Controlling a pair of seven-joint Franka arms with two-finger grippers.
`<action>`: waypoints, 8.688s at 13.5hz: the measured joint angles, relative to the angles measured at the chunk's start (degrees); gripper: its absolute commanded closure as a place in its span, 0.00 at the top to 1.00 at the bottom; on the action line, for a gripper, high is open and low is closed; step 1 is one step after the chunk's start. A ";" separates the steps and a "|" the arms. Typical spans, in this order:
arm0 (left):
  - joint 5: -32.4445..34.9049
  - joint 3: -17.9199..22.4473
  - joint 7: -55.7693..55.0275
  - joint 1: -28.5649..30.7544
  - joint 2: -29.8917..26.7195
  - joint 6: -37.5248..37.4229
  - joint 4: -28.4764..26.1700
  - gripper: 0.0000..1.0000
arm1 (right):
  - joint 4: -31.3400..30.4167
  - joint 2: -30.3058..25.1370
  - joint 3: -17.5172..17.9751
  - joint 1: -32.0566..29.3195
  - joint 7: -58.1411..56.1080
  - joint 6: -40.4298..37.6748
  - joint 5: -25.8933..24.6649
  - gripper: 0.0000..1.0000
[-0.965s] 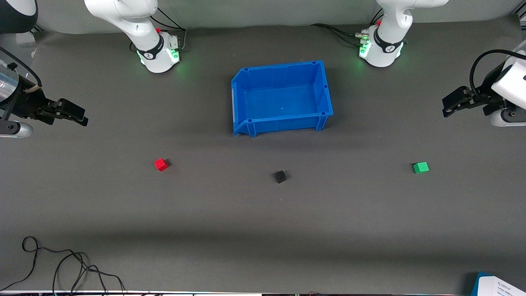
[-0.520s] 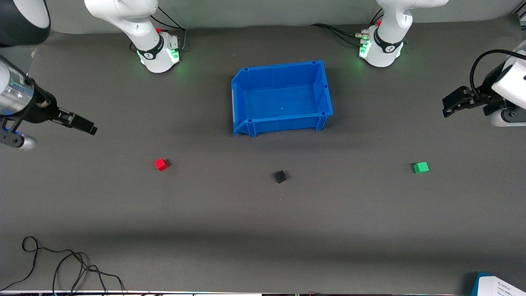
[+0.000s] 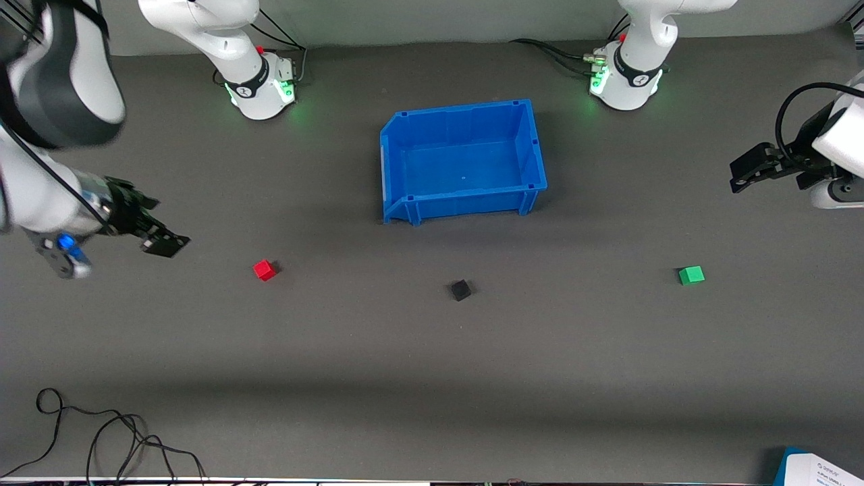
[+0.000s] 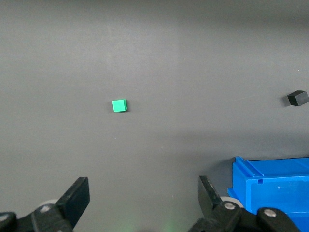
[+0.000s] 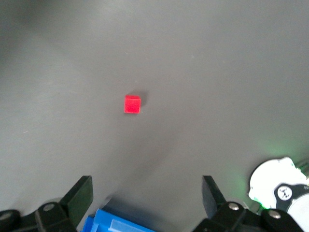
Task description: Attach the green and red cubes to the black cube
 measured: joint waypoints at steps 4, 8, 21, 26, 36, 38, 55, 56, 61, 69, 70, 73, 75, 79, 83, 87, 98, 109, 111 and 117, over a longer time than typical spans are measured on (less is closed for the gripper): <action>-0.10 0.07 -12.42 0.02 0.00 -0.02 -0.14 1.00 | -3.82 3.19 0.02 0.12 4.93 6.81 0.33 1.00; -0.59 0.18 -28.09 0.25 0.03 -0.33 -0.43 1.00 | -15.03 3.38 0.02 0.76 6.60 23.72 0.38 1.00; -5.06 0.74 -60.86 11.19 9.56 4.58 -4.31 1.00 | -26.88 15.25 -0.05 3.15 6.49 49.92 0.21 1.00; -3.97 0.71 -68.01 11.91 14.20 22.61 -15.31 0.99 | -27.08 16.35 -0.84 3.14 6.40 51.04 0.08 1.00; -1.07 0.68 -70.25 15.17 20.09 49.47 -30.19 0.99 | -26.49 16.13 -1.95 3.14 6.11 47.53 0.04 0.20; -1.04 0.57 -72.72 15.16 22.67 53.38 -30.16 0.99 | -25.14 15.69 -2.03 3.14 6.11 44.61 0.05 0.18; -0.38 0.19 -79.28 13.47 29.41 56.31 -29.01 0.00 | 7.67 30.86 -0.71 17.92 39.18 38.10 4.86 0.19; -0.32 0.19 -80.07 13.29 29.41 56.24 -29.01 0.00 | 9.55 31.94 -0.86 17.84 39.31 38.10 6.96 0.19; 0.09 0.06 -82.17 11.60 29.41 55.99 -28.46 0.00 | 18.37 37.74 -0.63 19.13 43.76 38.10 8.99 0.19; -0.01 -1.04 -92.30 1.01 29.28 44.48 -18.59 0.00 | 26.95 46.61 3.88 22.05 52.80 47.91 9.26 0.16; -0.29 -1.12 -94.32 -0.86 29.28 44.41 -18.04 0.00 | 27.31 47.57 4.02 23.00 54.35 49.68 9.26 0.16; -3.60 -1.24 -97.33 -5.36 29.34 44.25 -16.83 0.00 | 27.60 49.59 4.31 25.73 56.52 52.88 9.26 0.16; -6.61 -1.28 -97.73 -7.24 29.42 43.26 -15.85 0.00 | 27.60 50.01 4.23 27.38 56.61 52.91 8.79 0.16; -8.01 -1.39 -102.56 -10.45 29.46 41.38 -13.87 0.00 | 28.33 49.96 4.16 28.08 56.61 47.08 3.59 0.16; -8.14 -1.46 -107.40 -13.05 30.14 41.13 -13.68 0.00 | 29.01 49.88 4.22 29.28 56.61 43.82 2.15 0.16; -8.66 -2.24 -112.06 -14.60 32.35 41.08 -13.58 0.00 | 29.02 49.88 4.22 30.74 56.66 43.63 2.15 0.16; -11.33 -3.62 -117.43 -17.80 38.55 41.66 -7.17 0.00 | 30.33 49.87 5.16 31.40 63.46 43.83 2.17 0.16; -11.36 -3.69 -120.59 -21.48 40.86 41.64 -1.06 0.00 | 30.41 50.07 7.46 32.07 71.21 49.18 2.17 0.16; -11.36 -3.69 -120.59 -21.52 41.38 41.64 -0.99 0.00 | 30.41 50.08 7.45 32.08 71.22 49.20 2.17 0.16; -11.31 -3.66 -120.59 -21.62 41.98 42.98 -0.93 0.00 | 30.38 50.17 7.18 32.07 71.22 49.21 2.17 0.16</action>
